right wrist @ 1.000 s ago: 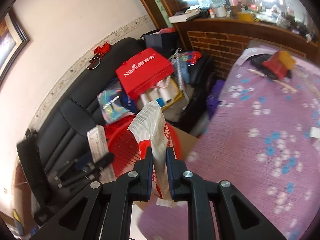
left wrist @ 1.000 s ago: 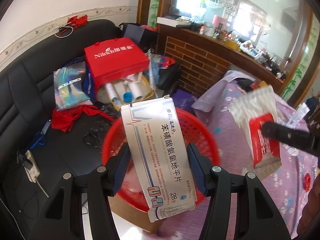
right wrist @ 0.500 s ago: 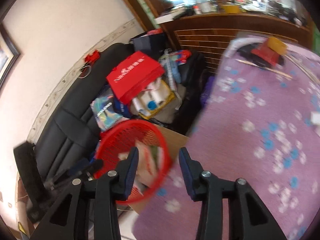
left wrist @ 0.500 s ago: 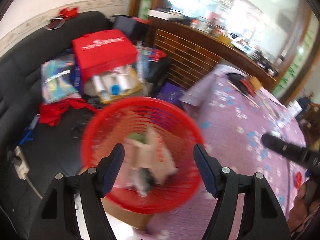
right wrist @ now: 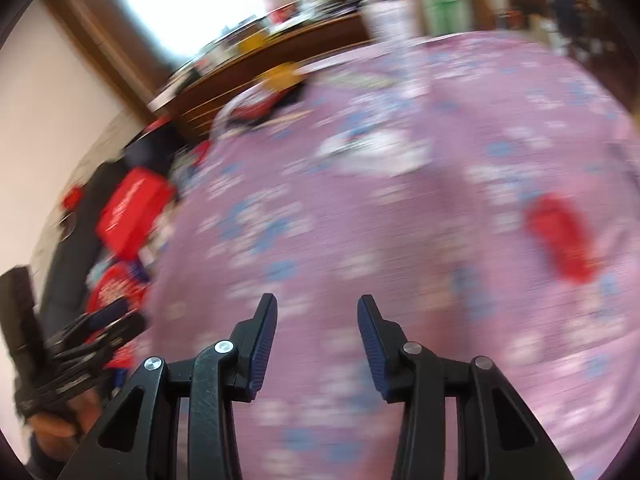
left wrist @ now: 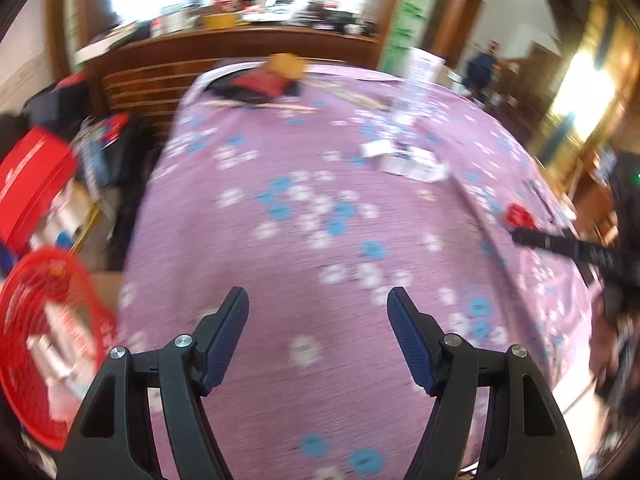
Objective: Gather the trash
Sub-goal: 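Move both open tools back over the table, then grasp the small white medicine box with the left tool while the right tool grasps the red cloth, then lift the medicine box with the left tool while the right tool lifts the red cloth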
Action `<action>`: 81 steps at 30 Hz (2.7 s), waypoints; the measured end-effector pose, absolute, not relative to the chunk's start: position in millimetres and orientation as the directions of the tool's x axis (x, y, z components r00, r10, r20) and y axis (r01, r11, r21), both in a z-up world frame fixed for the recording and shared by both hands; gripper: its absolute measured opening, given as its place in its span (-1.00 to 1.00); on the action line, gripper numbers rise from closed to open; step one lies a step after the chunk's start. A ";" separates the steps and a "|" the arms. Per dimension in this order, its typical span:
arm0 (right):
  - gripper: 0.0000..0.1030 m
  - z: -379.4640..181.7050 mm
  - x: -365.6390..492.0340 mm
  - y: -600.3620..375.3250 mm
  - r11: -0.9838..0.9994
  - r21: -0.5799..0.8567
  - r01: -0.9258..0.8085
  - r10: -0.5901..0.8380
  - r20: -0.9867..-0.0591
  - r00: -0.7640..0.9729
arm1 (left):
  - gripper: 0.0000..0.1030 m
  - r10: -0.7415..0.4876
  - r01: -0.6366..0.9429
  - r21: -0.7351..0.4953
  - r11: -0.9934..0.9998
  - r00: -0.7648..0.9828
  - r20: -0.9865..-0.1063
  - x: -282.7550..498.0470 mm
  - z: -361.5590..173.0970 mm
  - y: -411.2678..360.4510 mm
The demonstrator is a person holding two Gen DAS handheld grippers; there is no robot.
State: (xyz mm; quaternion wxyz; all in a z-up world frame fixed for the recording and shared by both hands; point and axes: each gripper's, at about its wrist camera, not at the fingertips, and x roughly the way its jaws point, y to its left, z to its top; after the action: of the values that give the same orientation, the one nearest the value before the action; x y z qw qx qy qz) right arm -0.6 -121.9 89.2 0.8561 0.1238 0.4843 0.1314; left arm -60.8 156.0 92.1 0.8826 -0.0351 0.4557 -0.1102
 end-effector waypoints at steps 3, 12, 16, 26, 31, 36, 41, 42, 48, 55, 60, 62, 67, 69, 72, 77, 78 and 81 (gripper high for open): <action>-0.12 88.6 18.5 -185.1 0.968 0.246 -0.044 0.232 -0.818 0.527 | 0.44 -0.277 0.230 -0.178 0.957 0.529 -0.802 -51.4 93.2 124.5; -0.16 36.3 63.6 -250.2 0.974 0.200 -0.103 0.225 -0.870 0.438 | 0.51 -0.255 0.298 -0.102 0.949 0.536 -0.804 2.3 103.5 62.3; -0.85 24.3 72.7 -243.5 0.976 0.198 -0.087 0.216 -0.883 0.417 | 0.53 -0.248 0.283 -0.102 0.954 0.551 -0.797 43.4 103.9 48.3; -0.85 50.3 11.7 -263.0 0.919 0.394 -0.020 0.358 -0.812 0.460 | 0.55 -0.305 0.188 -0.243 0.952 0.494 -0.814 188.3 64.6 18.3; -0.85 55.5 -11.5 -273.1 0.901 0.434 0.018 0.375 -0.799 0.470 | 0.55 -0.342 0.193 -0.291 0.937 0.335 -0.878 217.3 30.7 12.3; -0.85 57.8 -19.5 -282.1 0.899 0.436 0.041 0.364 -0.795 0.485 | 0.55 -0.432 0.320 -0.358 0.877 0.200 -0.880 175.6 28.8 8.8; -0.85 57.0 -22.3 -283.9 0.892 0.449 0.051 0.369 -0.790 0.490 | 0.55 -0.377 0.422 -0.253 0.871 0.242 -0.894 127.0 41.2 -8.4; -0.85 56.6 -21.8 -282.7 0.891 0.451 0.051 0.371 -0.789 0.489 | 0.55 -0.350 0.426 -0.214 0.879 0.271 -0.897 125.6 41.6 -13.1; -0.85 62.5 -21.9 -272.1 0.900 0.434 0.040 0.358 -0.788 0.501 | -0.08 -0.246 0.298 -0.148 0.943 0.327 -0.913 145.3 24.8 -23.1; -0.85 71.6 -28.8 -256.8 0.911 0.411 0.023 0.340 -0.784 0.519 | -0.33 -0.196 0.242 -0.101 0.965 0.412 -0.890 122.5 31.6 -15.5; -0.85 69.9 -34.9 -232.5 0.938 0.347 0.013 0.292 -0.807 0.514 | -0.33 -0.181 0.220 -0.074 0.973 0.521 -0.834 66.1 60.7 -0.6; -0.85 66.8 -36.5 -218.6 0.942 0.334 -0.005 0.292 -0.814 0.503 | -0.33 -0.166 0.209 -0.055 0.976 0.560 -0.812 37.8 69.4 6.6; -0.84 60.9 -43.0 -175.4 0.959 0.272 -0.082 0.278 -0.836 0.474 | -0.32 -0.128 0.192 -0.013 0.981 0.603 -0.787 -21.7 74.9 22.5; -0.84 60.6 -46.5 -160.7 0.963 0.244 -0.115 0.269 -0.840 0.471 | -0.32 -0.131 0.180 -0.026 0.983 0.599 -0.790 -39.1 74.9 30.8; -0.84 61.5 -51.2 -140.6 0.967 0.201 -0.157 0.252 -0.846 0.470 | -0.32 -0.128 0.153 -0.044 0.987 0.601 -0.789 -57.1 74.9 45.3; -0.84 65.2 -55.8 -113.2 0.963 0.174 -0.204 0.253 -0.846 0.470 | -0.32 -0.119 0.123 -0.058 0.991 0.587 -0.801 -76.9 72.9 67.9; -0.84 66.0 -56.1 -108.5 0.963 0.171 -0.210 0.253 -0.845 0.471 | -0.32 -0.114 0.115 -0.056 0.992 0.590 -0.800 -80.0 73.8 72.7; -0.84 68.5 -57.4 -91.9 0.960 0.161 -0.230 0.255 -0.844 0.471 | -0.32 -0.104 0.098 -0.056 0.994 0.601 -0.793 -87.7 77.8 86.3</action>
State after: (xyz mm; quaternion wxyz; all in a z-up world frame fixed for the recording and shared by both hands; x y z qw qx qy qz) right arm -57.4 -91.9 68.5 0.8576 0.0125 0.4943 0.1416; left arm -87.7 86.3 77.8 0.8946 -0.0033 0.4433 -0.0566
